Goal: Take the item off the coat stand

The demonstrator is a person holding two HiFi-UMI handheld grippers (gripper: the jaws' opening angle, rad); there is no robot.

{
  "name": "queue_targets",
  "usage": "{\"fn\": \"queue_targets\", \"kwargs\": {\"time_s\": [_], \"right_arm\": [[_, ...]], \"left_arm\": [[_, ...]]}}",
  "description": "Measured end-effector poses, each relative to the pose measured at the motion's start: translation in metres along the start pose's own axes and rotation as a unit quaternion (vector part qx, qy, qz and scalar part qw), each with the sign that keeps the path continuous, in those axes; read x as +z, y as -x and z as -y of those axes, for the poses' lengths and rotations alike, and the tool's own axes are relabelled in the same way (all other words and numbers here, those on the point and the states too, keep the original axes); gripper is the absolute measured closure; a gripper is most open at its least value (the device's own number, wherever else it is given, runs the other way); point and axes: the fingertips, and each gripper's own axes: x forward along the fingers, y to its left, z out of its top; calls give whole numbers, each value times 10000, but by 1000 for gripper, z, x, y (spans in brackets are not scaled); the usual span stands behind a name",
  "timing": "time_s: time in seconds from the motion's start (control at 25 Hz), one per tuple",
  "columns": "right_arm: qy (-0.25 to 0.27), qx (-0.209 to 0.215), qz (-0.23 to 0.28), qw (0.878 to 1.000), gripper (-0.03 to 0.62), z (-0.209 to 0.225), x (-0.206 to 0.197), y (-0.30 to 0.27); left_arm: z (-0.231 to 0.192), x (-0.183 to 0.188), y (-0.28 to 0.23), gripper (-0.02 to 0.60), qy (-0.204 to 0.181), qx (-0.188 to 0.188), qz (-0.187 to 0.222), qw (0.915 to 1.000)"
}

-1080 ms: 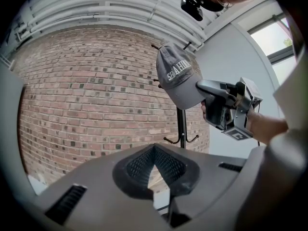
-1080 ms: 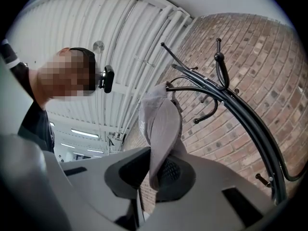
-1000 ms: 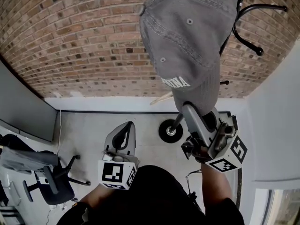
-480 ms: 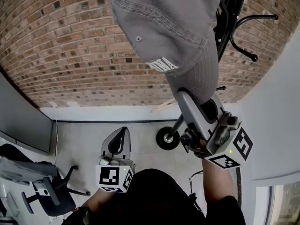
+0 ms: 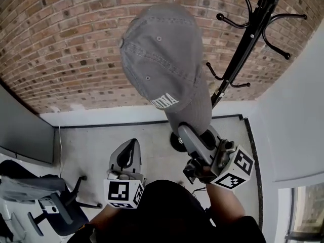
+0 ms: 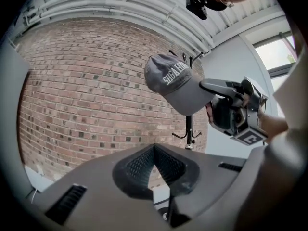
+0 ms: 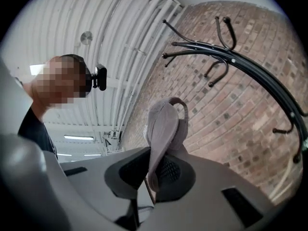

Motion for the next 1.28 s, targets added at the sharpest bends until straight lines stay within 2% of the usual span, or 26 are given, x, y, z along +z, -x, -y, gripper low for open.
{"fn": "queue_targets", "kwargs": {"time_s": [0.12,0.28,0.56,0.72,0.96,1.12,1.28], "right_arm": [[-361,-468,-74,9982,563,0,-36,16],[-650,-1260,-209,9897,563,-2,-82,47],[-1161,-2453,130,9624,563,-15,-125,134],[-1134,-3008,491,9456,563,-31,-121,190],[-891,-3672,1072,9197,563,-59,-97,282],[-641,-4219,1565,8907,563,-91,-70,361],[-465,-4672,1869,8629,563,-117,-52,434]], "left_arm": [[-6,-15,5,557,34,-287,-216,9993],[-3,-41,9,557,90,-843,-562,9948],[44,-84,16,557,-30,-1856,-1014,9774],[94,-94,27,557,-171,-2461,-1129,9625],[182,-105,40,557,-409,-3180,-1209,9395],[259,-104,55,557,-611,-3717,-1179,9188],[315,-106,68,557,-615,-3948,-1143,9096]]}}
